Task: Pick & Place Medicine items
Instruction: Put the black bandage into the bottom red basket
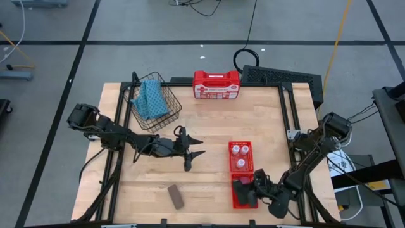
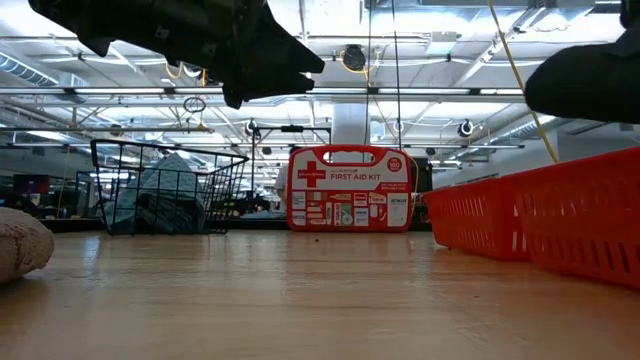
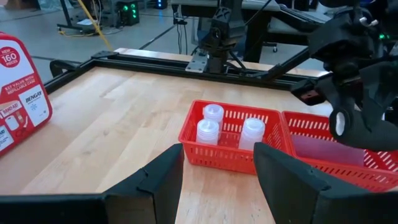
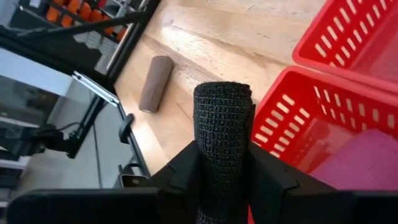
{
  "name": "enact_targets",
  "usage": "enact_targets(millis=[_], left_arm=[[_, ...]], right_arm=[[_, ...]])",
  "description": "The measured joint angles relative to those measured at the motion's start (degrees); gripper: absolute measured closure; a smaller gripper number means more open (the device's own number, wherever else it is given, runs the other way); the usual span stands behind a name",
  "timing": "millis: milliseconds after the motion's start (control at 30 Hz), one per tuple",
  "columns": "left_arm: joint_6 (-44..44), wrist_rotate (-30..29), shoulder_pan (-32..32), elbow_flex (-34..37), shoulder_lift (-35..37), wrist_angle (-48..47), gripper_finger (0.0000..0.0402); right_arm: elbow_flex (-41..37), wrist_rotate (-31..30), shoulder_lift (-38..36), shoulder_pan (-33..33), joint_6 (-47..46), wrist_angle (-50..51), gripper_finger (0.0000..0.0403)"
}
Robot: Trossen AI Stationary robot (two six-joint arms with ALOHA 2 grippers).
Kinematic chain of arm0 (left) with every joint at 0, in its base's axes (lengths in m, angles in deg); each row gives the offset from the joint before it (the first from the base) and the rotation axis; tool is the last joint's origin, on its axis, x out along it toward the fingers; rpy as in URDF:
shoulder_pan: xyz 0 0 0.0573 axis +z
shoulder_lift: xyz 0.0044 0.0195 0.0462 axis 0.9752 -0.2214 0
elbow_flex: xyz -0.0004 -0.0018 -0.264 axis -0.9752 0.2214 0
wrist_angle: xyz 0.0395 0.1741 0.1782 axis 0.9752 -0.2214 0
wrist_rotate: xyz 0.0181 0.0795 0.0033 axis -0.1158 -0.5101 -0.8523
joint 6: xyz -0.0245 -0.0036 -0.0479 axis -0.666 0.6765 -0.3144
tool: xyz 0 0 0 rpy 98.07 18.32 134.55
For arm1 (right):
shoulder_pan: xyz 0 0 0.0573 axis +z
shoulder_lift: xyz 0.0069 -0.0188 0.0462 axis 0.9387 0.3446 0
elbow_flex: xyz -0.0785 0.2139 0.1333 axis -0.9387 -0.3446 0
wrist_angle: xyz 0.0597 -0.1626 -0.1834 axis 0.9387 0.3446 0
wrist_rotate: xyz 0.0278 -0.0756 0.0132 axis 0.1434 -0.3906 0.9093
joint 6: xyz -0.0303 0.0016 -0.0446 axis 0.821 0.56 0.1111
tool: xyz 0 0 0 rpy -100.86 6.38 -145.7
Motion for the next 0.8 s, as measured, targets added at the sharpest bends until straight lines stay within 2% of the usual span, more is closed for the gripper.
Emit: enact_targets(millis=[300,600,800], left_arm=[[-0.1,0.0,0.0,0.0,0.0,0.0,0.0197],[-0.1,0.1,0.0,0.0,0.0,0.0,0.0197],[0.0,0.1,0.0,0.0,0.0,0.0,0.0197]], right_arm=[[0.0,1.6,0.0,-1.2,6.7,-1.4,0.0273],[0.0,1.6,0.0,-1.2,5.2,-1.0,0.0261],[0.0,1.6,0.0,-1.2,5.2,-0.8,0.0228]])
